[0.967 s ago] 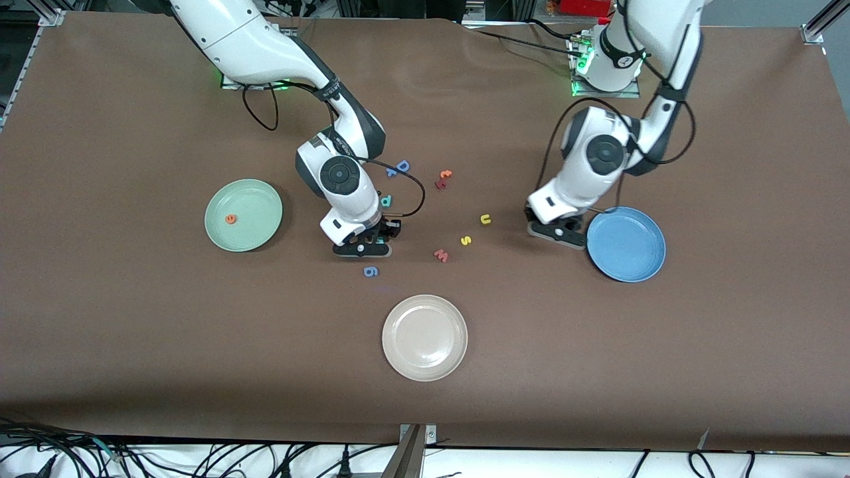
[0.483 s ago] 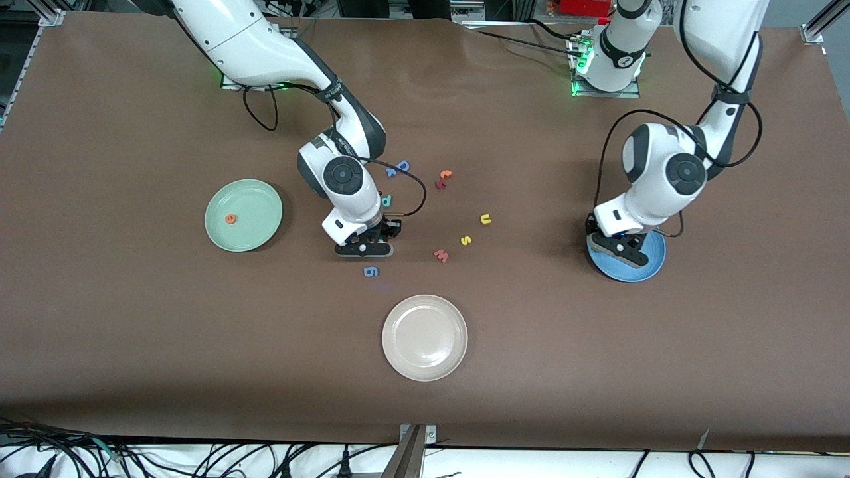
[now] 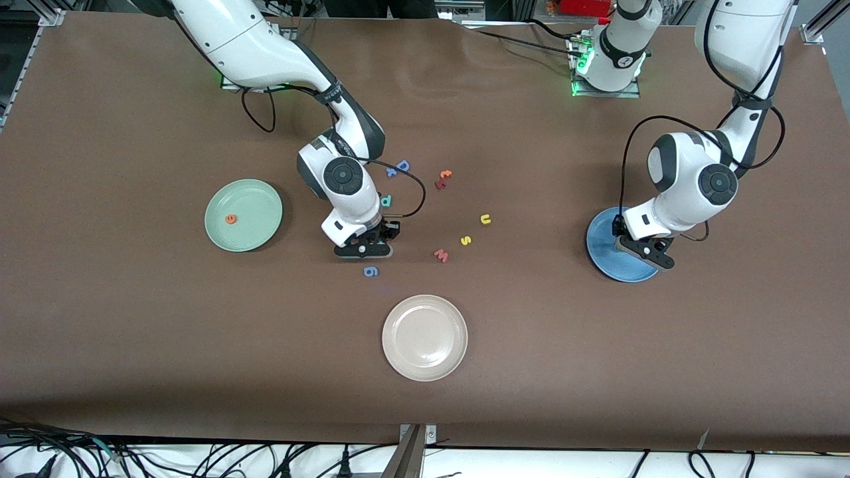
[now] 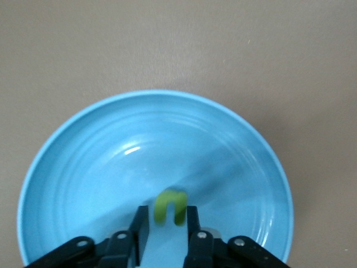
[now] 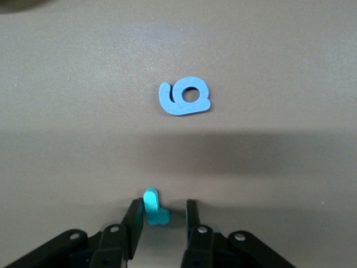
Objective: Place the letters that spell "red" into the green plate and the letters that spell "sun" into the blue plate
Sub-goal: 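Drop the l on the green plate while the left gripper grasps the s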
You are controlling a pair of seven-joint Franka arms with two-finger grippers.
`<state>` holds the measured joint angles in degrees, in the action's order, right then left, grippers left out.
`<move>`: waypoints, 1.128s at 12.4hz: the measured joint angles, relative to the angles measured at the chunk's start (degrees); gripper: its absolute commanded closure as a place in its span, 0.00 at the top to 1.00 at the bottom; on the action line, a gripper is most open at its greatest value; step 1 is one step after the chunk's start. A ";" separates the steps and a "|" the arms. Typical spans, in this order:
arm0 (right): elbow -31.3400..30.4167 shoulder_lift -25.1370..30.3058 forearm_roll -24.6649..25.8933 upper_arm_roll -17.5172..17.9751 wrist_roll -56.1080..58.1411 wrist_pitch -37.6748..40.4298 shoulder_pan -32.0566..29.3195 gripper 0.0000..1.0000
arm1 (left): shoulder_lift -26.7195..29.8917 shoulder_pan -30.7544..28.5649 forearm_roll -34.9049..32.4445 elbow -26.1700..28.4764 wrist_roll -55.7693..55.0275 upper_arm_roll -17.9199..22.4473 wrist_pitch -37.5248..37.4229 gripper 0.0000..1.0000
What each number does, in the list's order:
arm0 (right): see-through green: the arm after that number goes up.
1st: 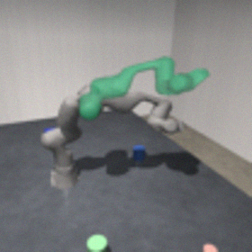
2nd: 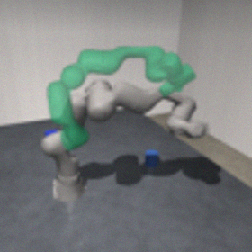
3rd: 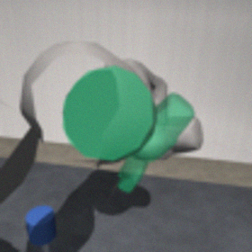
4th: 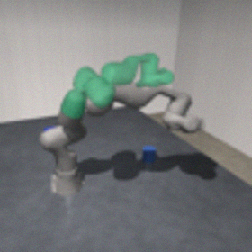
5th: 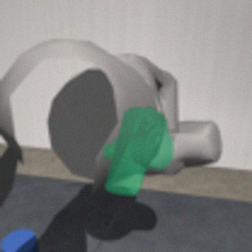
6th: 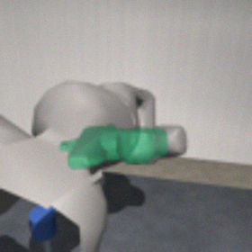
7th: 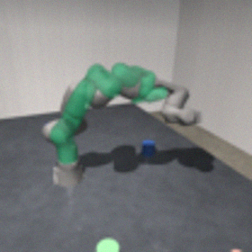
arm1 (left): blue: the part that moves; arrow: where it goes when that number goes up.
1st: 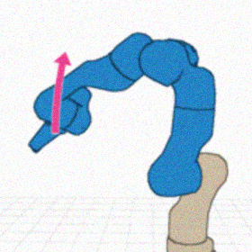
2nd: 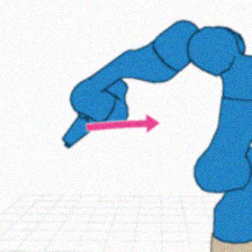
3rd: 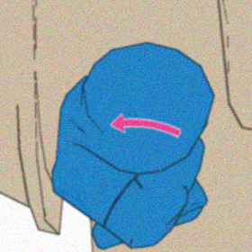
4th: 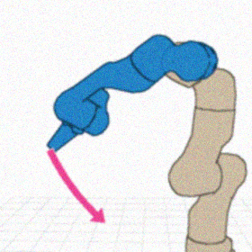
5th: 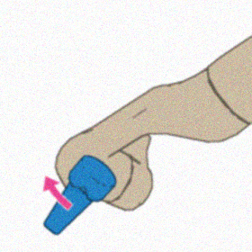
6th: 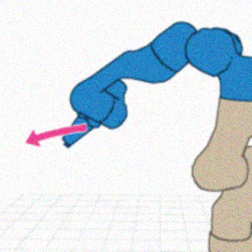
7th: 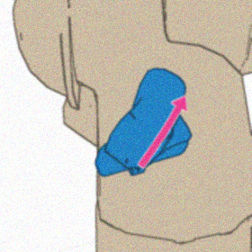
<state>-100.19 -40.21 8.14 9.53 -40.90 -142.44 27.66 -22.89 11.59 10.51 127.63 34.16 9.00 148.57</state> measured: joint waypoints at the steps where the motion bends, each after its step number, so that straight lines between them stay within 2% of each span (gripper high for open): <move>1: 0.00 -0.07 0.00 -0.01 0.00 -0.18 0.01 0.39 | -0.31 0.00 0.00 -0.03 -0.04 -0.09 0.16 0.76; 4: 0.00 -0.12 0.01 -0.03 0.00 -0.75 0.04 0.32 | 0.20 0.13 0.00 -0.95 -1.88 -0.88 0.22 0.76; 6: 0.00 -0.14 0.02 -0.05 0.00 -0.99 0.06 0.24 | 1.65 0.83 0.00 -1.37 -7.04 -3.97 -0.27 0.76; 8: 0.00 -0.16 0.05 -0.07 0.00 -1.10 0.09 0.12 | 2.56 4.50 0.01 -1.46 -17.51 -6.59 -0.42 0.76; 10: 0.06 -0.16 0.15 -0.09 0.00 -1.16 0.10 0.04 | 2.52 10.97 0.01 -1.63 -31.24 -7.14 -0.42 0.77; 12: 0.10 -0.16 0.35 -0.13 0.07 -1.16 0.10 0.04 | 1.96 16.25 0.01 -2.66 -43.86 -7.30 -0.42 0.77; 14: 0.45 -0.15 0.55 -0.50 0.24 -1.13 0.08 0.04 | 0.69 19.09 0.01 -4.40 -54.77 -7.33 -0.42 0.77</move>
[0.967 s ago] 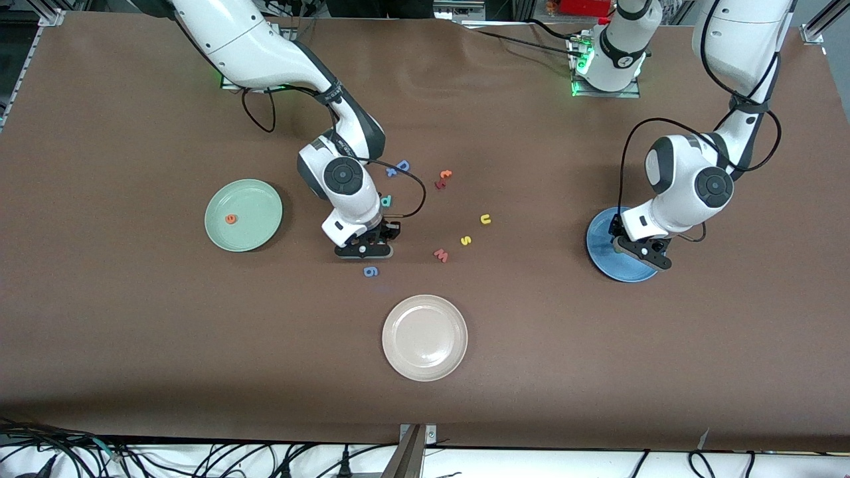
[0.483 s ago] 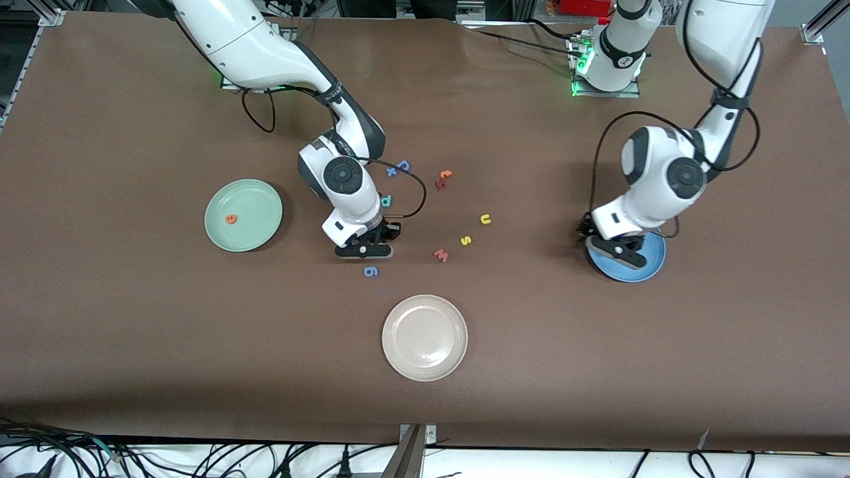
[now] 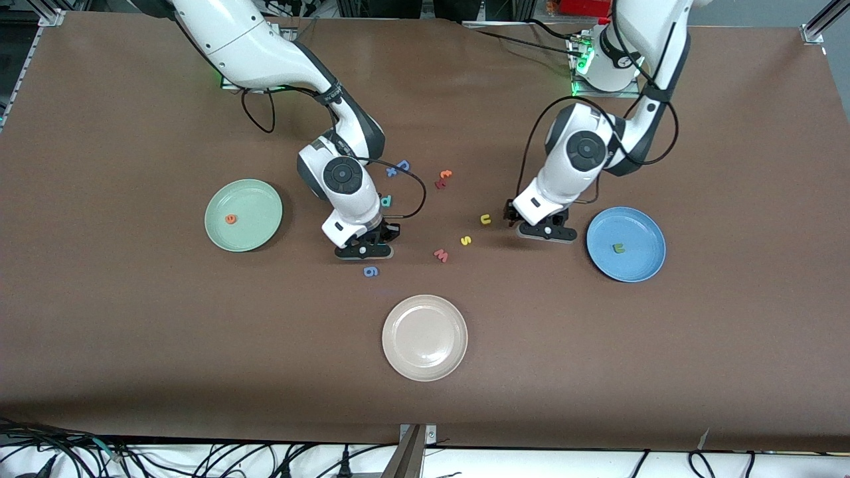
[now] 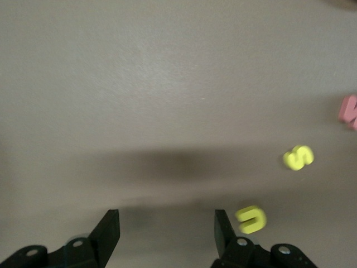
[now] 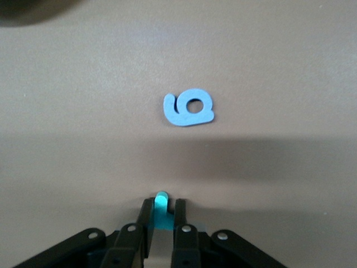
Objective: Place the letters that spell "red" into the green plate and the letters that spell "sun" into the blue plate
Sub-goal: 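Drop the l on the green plate while the left gripper grasps the s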
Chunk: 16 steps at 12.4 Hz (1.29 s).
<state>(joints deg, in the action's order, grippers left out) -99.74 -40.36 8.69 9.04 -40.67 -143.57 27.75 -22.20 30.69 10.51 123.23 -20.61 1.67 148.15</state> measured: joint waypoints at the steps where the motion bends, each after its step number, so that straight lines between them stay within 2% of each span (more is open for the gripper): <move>1: 0.27 0.11 0.06 -0.36 0.08 0.16 -0.02 0.04 | -0.89 0.73 0.00 -0.91 -4.62 0.00 0.00 0.76; 4: 1.12 1.59 0.13 -1.67 0.45 3.66 -0.21 0.04 | -3.53 2.74 0.00 -3.65 -15.04 -0.01 0.00 0.76; 6: 1.53 3.89 0.18 -2.63 1.47 8.90 -0.50 0.05 | -5.11 3.95 0.00 -5.29 -18.57 0.00 0.00 0.76; 11: 0.85 9.82 0.17 -6.41 16.17 20.80 -3.96 0.06 | -7.13 5.68 0.00 -6.35 -20.82 0.04 -0.01 0.76; 13: -2.13 12.34 0.17 -7.26 22.22 21.83 -6.07 0.06 | -8.02 6.64 0.00 -6.36 -20.83 0.05 -0.06 0.76; 16: -10.77 17.66 0.11 -7.92 30.31 21.91 -11.10 0.06 | -9.13 7.92 0.00 -6.42 -21.05 0.07 -0.06 0.75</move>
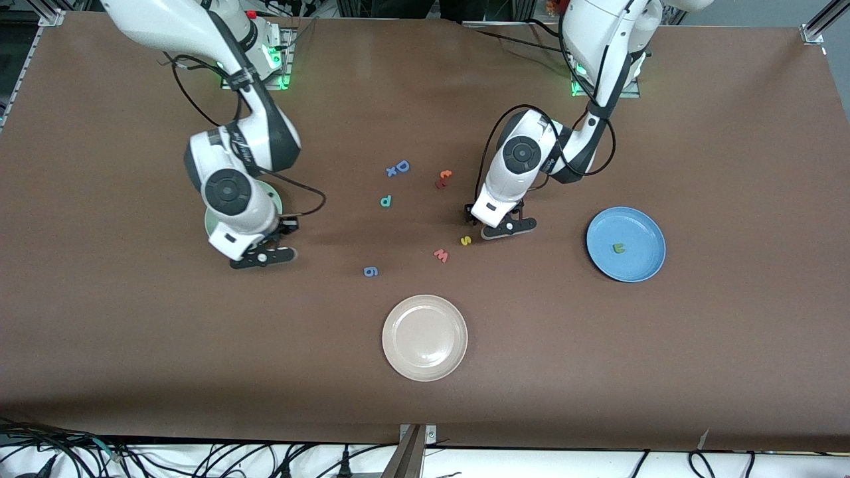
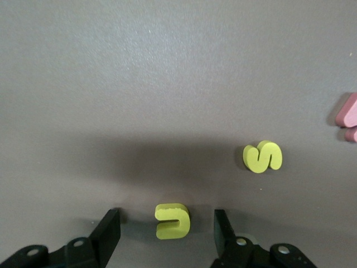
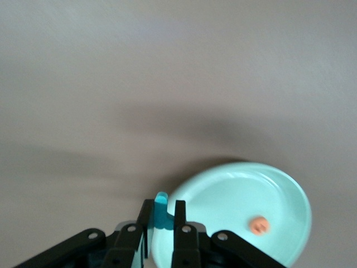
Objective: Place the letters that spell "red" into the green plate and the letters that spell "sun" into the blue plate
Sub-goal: 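Drop the l on the green plate while the left gripper grasps the s, then drop the s on the blue plate while the right gripper reaches the p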
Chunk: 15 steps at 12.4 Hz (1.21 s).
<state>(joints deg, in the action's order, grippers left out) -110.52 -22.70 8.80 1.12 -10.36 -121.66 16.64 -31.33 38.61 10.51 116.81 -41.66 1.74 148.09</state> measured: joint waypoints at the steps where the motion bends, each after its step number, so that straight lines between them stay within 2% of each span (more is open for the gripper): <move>1: -3.08 1.67 -0.01 -0.34 2.66 -0.15 -1.73 0.06 | -0.06 0.01 0.00 0.00 0.00 0.09 0.00 0.70; 5: -12.22 4.69 -2.37 -0.71 5.48 -1.93 -5.22 0.06 | -0.05 0.01 0.00 -0.01 0.00 0.36 -0.07 0.36; 7: -15.55 5.30 -4.58 -0.54 5.60 -4.00 -5.12 0.06 | 0.05 0.01 0.00 -0.12 0.04 0.52 -0.33 0.28; 10: -18.94 5.31 -4.89 -0.48 5.60 -7.66 -5.11 0.08 | 0.14 0.06 0.00 -0.25 0.05 0.50 -0.39 0.19; 11: -19.90 5.13 -4.91 -0.48 5.60 -8.97 -5.11 0.23 | 0.14 0.06 0.00 -0.27 0.21 0.52 -0.40 0.18; 12: -20.63 4.82 -4.92 -0.48 5.59 -9.98 -5.11 0.43 | 0.14 0.10 0.00 -0.30 1.25 0.73 -0.48 0.18; 13: -20.87 4.57 -4.94 -0.49 5.59 -10.26 -5.12 0.53 | 0.16 0.17 0.00 -0.42 4.51 1.81 -1.22 0.19; 15: -20.77 4.57 -5.01 -0.49 5.56 -10.42 -5.13 0.53 | 0.84 0.13 0.00 -1.30 15.90 6.90 -5.17 0.19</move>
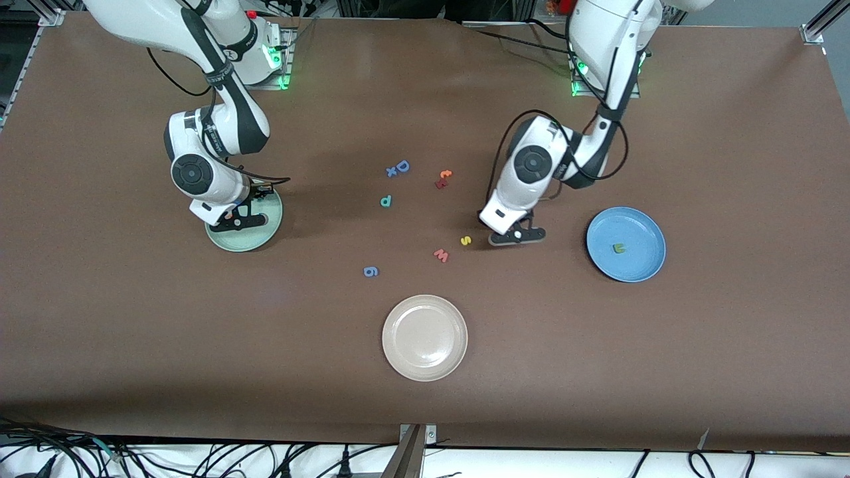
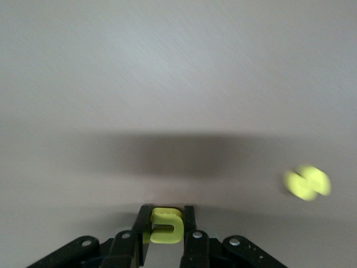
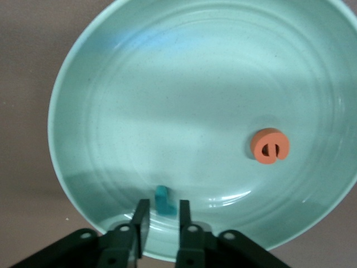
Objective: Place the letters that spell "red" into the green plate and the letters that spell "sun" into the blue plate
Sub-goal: 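Drop the s on the blue plate while the right gripper reaches the p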
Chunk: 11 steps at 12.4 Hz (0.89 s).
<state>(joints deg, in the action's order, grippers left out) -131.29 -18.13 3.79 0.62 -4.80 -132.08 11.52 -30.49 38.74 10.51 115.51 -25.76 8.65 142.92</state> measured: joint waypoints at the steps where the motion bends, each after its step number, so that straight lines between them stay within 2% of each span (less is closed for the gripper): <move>1: 0.35 0.14 -0.02 0.00 0.00 0.22 0.00 0.53 | 1.13 -0.21 0.00 -0.49 7.06 3.60 -2.75 0.19; 4: 4.90 1.21 -0.23 0.81 -2.12 6.91 0.01 0.51 | 4.89 -3.16 0.00 -0.67 26.81 10.99 -7.28 0.20; 5: 7.62 1.56 -0.37 2.20 -5.02 10.19 0.05 0.51 | 5.33 -5.46 0.00 -0.55 32.96 11.62 -7.59 0.21; 7: 11.76 1.78 -0.98 7.26 -15.77 13.70 0.27 0.51 | 5.32 -10.52 0.00 -0.14 43.20 11.89 -7.63 0.22; 10: 12.50 1.53 -3.02 14.09 -31.58 11.70 1.78 0.51 | 5.30 -16.28 0.00 0.92 52.73 11.94 -7.65 0.24; 11: 12.50 1.01 -3.45 15.46 -36.38 9.89 2.61 0.51 | 5.27 -17.22 0.00 1.41 54.24 11.93 -7.65 0.36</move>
<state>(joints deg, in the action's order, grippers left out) -118.79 -17.12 0.34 16.08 -41.18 -122.19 14.13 -25.22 21.52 10.51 116.92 28.47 20.58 135.27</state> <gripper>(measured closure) 0.489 0.727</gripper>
